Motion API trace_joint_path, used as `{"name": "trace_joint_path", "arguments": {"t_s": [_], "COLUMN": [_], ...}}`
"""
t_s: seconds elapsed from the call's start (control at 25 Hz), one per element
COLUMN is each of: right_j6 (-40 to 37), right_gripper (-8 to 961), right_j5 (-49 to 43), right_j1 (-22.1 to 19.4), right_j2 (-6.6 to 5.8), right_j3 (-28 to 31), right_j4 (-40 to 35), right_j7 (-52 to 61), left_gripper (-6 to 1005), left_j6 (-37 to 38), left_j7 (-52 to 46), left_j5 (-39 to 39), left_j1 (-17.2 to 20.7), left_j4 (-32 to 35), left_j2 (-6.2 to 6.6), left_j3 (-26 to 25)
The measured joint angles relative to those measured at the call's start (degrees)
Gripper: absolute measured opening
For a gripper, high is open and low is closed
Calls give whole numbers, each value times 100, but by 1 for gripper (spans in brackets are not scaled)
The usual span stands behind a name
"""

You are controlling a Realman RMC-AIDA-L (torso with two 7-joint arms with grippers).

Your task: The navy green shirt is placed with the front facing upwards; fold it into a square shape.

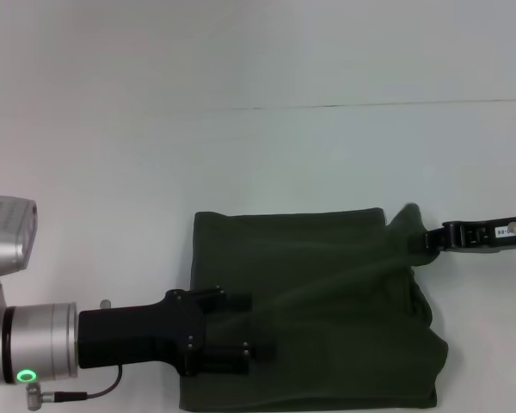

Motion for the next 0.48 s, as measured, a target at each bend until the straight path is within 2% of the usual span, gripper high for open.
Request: {"name": "trace_joint_path", "arguments": {"t_s": [0.08,0.32,0.48], "right_j6": [44,-39,-182], "right_gripper": [22,192,361], "right_j5": [10,90,138], "right_j1": [31,98,74], "right_j2": [-33,-76,-123], "right_j3": [9,219,554], "right_j4": [37,49,52], "right_j7": [3,-60,-188], "left_gripper": [907,905,905], "left_j6": [32,82,84], "left_j7": [-85,-379,-640], "left_j5": [0,18,12], "left_j1": [-14,-78,-99], "left_j4": [0,12,39], "left_j2": [2,18,28], "left_j3": [39,231,192]}}
